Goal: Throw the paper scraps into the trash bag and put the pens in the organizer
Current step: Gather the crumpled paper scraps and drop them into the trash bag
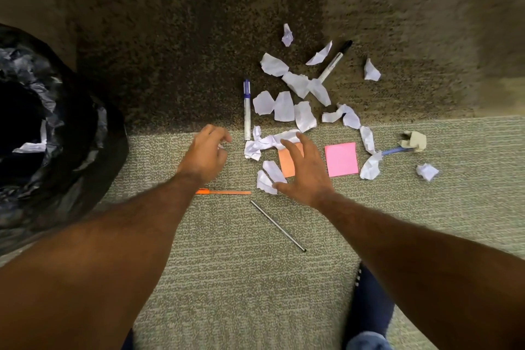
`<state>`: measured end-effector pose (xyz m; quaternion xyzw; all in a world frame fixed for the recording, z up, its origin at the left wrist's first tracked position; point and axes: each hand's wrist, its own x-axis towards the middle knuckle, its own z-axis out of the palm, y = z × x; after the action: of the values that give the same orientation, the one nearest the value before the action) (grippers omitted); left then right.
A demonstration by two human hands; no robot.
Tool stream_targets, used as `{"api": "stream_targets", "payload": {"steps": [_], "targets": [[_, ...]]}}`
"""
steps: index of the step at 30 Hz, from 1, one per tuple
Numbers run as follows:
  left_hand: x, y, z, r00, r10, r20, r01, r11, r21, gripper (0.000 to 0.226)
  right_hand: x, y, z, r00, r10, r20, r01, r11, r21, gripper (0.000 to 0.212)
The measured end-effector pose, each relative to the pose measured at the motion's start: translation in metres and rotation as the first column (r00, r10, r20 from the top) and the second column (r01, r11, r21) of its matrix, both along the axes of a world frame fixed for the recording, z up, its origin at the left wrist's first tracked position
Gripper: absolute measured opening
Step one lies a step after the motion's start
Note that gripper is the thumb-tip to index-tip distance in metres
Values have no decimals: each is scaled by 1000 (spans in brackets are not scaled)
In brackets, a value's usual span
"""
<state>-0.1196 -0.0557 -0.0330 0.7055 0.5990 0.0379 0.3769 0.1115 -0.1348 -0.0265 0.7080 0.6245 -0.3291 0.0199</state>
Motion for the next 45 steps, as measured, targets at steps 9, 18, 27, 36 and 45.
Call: {"api": "stream_targets", "payload": {"steps": [9,18,27,36,45], "targets": [[55,-9,7,934,-343,-101,324,931,-168,99,11,8,-2,973,166,161,-141,978,-155,136],[66,-22,-14,835,-493,-242,456,868,-194,137,1,16,-22,922,313,229,-275,944,-182,134],[54,-15,-27,954,-287,-84,290,957,14,60,11,20,-29,978,173,112,-186,976,117,68],[84,1,-30,956,156,247,-164,986,11,27,4,52,-31,997,-48,-63,62,963,263,40],[128,7,-5,255,853,455,-442,522,-730,35,-35,69,2,-163,-639,-752,716,448,-536,32]]}}
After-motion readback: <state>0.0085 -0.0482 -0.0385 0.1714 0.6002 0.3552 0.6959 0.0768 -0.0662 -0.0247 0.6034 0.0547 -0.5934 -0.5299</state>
